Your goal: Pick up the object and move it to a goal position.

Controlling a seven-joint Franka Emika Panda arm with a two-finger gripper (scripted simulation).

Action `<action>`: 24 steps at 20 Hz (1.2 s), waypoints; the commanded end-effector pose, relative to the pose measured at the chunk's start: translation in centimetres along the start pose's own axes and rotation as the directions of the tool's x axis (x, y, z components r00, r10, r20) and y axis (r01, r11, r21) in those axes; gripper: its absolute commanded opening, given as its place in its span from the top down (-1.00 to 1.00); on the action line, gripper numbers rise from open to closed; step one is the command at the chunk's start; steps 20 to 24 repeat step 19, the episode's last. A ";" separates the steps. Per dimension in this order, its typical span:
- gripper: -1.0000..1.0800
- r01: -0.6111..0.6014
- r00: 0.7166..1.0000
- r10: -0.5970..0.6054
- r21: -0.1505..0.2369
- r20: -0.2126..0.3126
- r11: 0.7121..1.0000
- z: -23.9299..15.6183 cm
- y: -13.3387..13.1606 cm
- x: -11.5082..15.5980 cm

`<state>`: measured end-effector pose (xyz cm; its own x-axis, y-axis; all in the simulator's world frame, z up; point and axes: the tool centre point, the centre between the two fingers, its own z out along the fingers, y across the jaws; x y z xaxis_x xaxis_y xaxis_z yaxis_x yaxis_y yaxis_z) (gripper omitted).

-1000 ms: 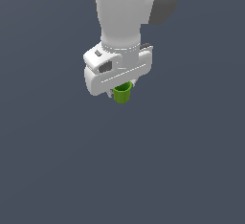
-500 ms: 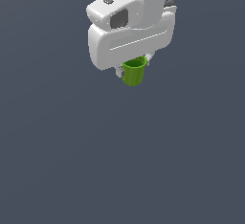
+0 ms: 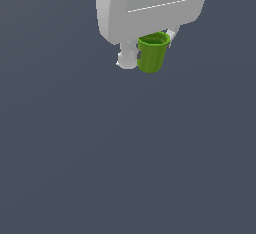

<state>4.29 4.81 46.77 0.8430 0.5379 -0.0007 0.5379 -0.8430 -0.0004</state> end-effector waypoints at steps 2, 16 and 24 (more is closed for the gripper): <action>1.00 -0.001 1.000 0.001 0.000 -0.001 1.000 -1.6 -0.3 0.5; 1.00 0.000 1.000 0.000 0.000 -0.001 1.000 -4.1 -0.7 1.4; 1.00 0.000 1.000 0.000 0.000 -0.001 1.000 -4.1 -0.7 1.5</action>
